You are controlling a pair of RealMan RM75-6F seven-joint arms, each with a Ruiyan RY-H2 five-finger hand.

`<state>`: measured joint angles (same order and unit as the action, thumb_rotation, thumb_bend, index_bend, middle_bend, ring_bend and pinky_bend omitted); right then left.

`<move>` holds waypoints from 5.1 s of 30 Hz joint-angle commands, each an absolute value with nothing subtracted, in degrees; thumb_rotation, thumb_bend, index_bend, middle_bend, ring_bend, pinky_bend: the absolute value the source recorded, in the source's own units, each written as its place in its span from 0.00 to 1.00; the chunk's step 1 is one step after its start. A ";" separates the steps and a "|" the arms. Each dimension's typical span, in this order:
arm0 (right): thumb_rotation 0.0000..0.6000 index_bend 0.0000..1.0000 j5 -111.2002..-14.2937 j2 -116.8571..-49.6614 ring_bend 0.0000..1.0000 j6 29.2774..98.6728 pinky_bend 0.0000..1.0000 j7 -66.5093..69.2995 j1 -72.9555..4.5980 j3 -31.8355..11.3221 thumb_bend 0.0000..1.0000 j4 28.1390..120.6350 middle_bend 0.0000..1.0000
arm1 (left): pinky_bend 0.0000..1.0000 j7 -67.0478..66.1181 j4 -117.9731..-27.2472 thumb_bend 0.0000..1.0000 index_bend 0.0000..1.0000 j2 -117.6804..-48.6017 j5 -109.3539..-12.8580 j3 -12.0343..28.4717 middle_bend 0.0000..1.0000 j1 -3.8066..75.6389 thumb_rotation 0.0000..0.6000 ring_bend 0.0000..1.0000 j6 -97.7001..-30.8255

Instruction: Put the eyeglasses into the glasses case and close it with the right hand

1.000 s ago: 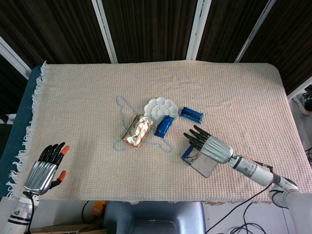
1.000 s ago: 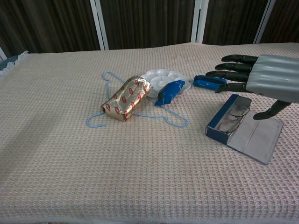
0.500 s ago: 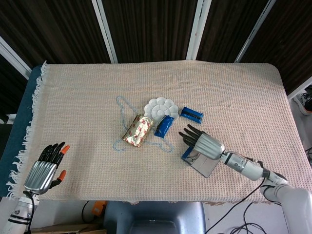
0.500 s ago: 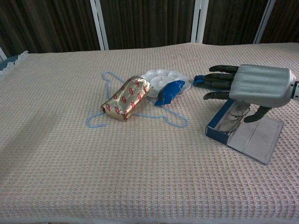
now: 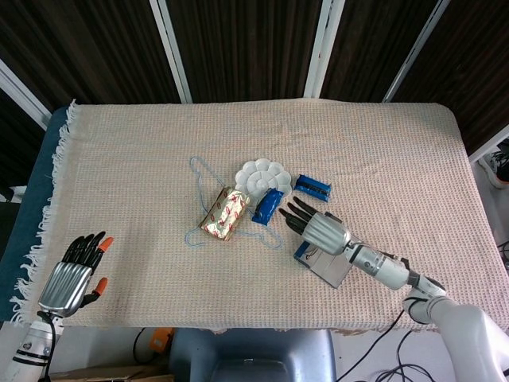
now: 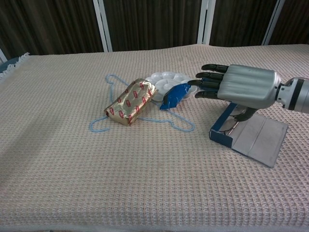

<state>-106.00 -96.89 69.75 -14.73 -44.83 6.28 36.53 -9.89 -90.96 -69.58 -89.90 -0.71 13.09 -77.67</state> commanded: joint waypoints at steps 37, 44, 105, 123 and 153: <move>1.00 0.54 -105.19 -91.80 0.00 85.19 0.00 3.88 -28.01 11.54 0.18 34.16 0.01 | 0.09 -10.71 -91.43 0.38 0.00 -69.66 -90.79 -1.25 0.00 12.93 1.00 0.00 -77.95; 1.00 0.55 -106.89 -96.93 0.00 84.87 0.00 8.65 -28.63 12.64 0.21 24.38 0.01 | 0.10 -10.51 -91.41 0.38 0.00 -69.59 -90.70 -1.20 0.00 12.82 1.00 0.00 -78.13; 1.00 0.58 -105.39 -103.75 0.00 84.50 0.00 7.32 -30.56 12.16 0.59 14.83 0.01 | 0.10 -12.33 -91.19 0.38 0.00 -70.31 -89.71 -0.32 0.00 11.99 1.00 0.00 -79.62; 1.00 0.72 -103.98 -105.31 0.00 86.12 0.00 6.91 -31.41 10.52 0.43 16.30 0.07 | 0.10 -11.45 -91.30 0.38 0.00 -69.85 -90.34 -0.68 0.00 11.99 1.00 0.00 -79.51; 1.00 0.75 -104.66 -104.18 0.00 85.80 0.00 8.71 -33.65 11.17 0.67 17.32 0.11 | 0.10 -11.52 -91.23 0.38 0.00 -69.87 -90.59 -0.73 0.00 12.01 1.00 0.00 -79.42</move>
<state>-104.56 -104.38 85.68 8.84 -33.47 11.14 17.12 -11.52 -91.22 -69.87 -90.59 -0.73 12.01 -79.42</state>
